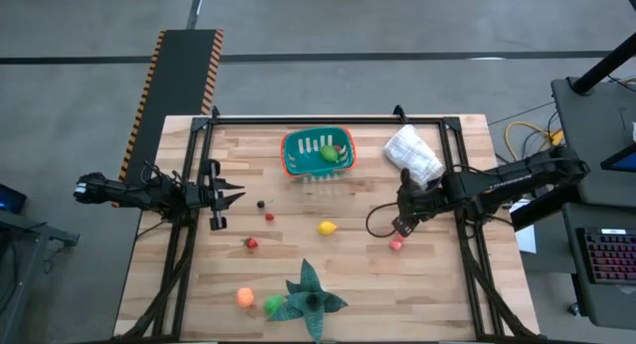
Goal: Pick and placing Produce into tupperware
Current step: Put the peach toy into the bin
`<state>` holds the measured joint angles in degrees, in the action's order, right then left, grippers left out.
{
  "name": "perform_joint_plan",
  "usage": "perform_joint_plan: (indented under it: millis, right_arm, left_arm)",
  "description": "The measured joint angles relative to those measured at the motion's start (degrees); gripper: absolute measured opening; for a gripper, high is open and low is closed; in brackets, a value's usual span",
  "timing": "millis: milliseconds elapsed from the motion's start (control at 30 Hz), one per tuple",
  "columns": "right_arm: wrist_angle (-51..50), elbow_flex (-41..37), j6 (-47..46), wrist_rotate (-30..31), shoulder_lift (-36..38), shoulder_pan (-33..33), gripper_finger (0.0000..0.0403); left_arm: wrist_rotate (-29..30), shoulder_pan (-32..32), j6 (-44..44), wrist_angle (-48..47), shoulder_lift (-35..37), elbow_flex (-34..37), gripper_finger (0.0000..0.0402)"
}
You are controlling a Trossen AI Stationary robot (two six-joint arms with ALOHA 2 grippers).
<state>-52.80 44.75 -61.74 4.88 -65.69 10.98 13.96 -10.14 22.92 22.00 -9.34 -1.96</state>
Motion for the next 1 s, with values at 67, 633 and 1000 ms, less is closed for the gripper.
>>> perform_joint_plan:
  millis: [67,633,1000]
  right_arm:
    - [0.0,0.0,-4.1,0.8,0.0,0.7,0.0130]
    - [9.0,-2.8,-18.9,1.1,-11.4,10.3,0.0174]
    - [11.1,-2.1,-23.6,2.5,-20.2,10.4,0.0246]
  left_arm:
    - [0.0,0.0,0.0,0.0,0.0,0.0,0.0046]
    - [0.0,0.0,-0.1,0.0,0.0,0.0,0.0046]
    - [0.0,0.0,-0.1,0.0,0.0,0.0,0.0046]
